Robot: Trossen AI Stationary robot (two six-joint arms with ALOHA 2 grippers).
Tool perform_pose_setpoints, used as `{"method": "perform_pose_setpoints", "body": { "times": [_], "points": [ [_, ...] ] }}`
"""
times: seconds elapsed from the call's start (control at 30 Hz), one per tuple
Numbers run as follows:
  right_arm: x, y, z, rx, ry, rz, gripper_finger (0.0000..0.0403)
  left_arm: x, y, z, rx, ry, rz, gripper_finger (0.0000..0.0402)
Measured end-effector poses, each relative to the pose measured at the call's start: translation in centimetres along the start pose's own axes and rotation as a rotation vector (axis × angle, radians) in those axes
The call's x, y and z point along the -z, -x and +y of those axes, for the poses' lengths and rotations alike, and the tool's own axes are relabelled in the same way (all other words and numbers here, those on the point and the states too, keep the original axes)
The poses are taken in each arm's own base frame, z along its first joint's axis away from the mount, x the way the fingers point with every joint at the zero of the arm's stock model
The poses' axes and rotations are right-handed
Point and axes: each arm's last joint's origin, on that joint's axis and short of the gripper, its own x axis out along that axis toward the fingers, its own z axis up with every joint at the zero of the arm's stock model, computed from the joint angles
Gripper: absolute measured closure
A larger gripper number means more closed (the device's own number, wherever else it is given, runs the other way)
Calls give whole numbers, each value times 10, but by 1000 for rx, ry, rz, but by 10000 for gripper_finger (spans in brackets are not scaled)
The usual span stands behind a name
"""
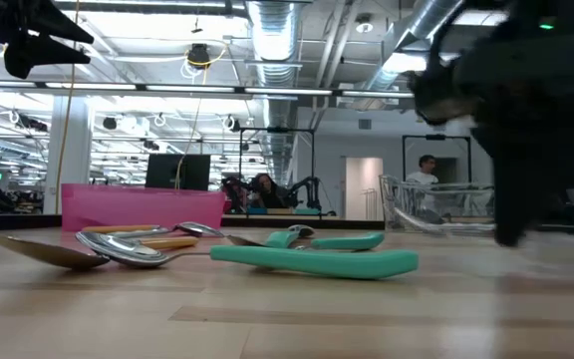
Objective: Sort silverware by color (type)
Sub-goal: Put the patterned blue spoon into the transparent bin
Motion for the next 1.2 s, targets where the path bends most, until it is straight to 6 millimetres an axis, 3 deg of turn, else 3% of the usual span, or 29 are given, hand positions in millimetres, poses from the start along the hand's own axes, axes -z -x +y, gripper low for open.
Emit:
{"method": "perform_pose_setpoints", "body": {
  "times": [0.23, 0.53, 0.73, 0.9, 1.2],
  "points": [
    [-43, 31, -10, -42, 114, -130, 368, 0, 0, 0, 0, -1, 1, 196],
    [-85, 91, -48, 21, 167, -453, 368, 0, 0, 0, 1, 0, 0, 196],
    [-109, 133, -89, 172, 146, -672, 368, 0, 0, 0, 0, 0, 0, 196],
    [-128, 162, -134, 248, 105, -735, 368, 0, 0, 0, 0, -1, 1, 196],
    [-147, 190, -204, 286, 5, -746, 368, 0, 0, 0, 0, 0, 0, 196]
  ]
}}
